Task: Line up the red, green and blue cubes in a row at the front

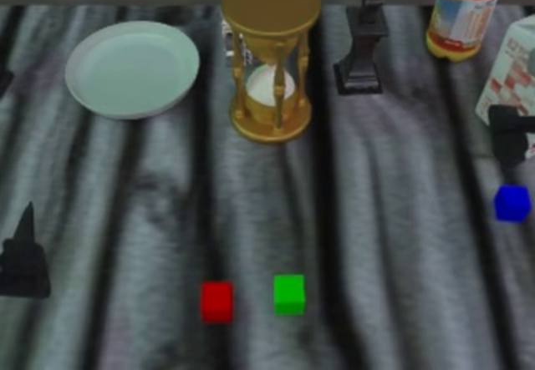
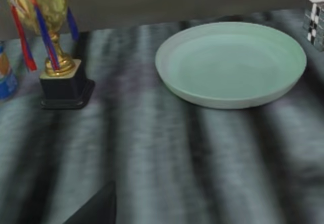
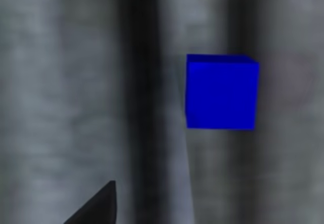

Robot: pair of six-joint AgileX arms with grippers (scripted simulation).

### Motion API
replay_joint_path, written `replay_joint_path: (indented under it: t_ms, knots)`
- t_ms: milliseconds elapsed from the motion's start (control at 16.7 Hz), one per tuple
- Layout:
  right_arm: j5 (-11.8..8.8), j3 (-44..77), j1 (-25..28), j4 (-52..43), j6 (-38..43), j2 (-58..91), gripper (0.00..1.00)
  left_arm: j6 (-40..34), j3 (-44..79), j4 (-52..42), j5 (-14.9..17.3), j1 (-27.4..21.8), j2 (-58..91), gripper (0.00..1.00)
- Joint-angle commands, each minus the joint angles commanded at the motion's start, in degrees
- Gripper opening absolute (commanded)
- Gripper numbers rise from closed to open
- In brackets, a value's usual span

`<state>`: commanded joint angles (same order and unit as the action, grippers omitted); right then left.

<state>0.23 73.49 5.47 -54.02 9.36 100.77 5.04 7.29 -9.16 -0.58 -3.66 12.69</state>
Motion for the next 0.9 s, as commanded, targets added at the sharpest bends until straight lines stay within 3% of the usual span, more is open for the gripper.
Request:
replay_joint_path:
  t_ms: [300, 720, 900]
  knots:
    - [-0.14, 9.4, 0.58, -5.96, 1.16, 11.64, 1.0, -4.65, -6.84, 8.43, 0.53, 4.48, -11.66, 1.0]
    - [-0.15, 9.93, 0.35, -6.14, 1.19, 12.48, 1.0, -5.04, -7.29, 9.16, 0.58, 4.8, -12.69, 1.0]
    - [-0.14, 7.54, 0.54, -2.12, 1.15, 14.22, 1.0, -5.04, -7.29, 9.16, 0.58, 4.8, -12.69, 1.0]
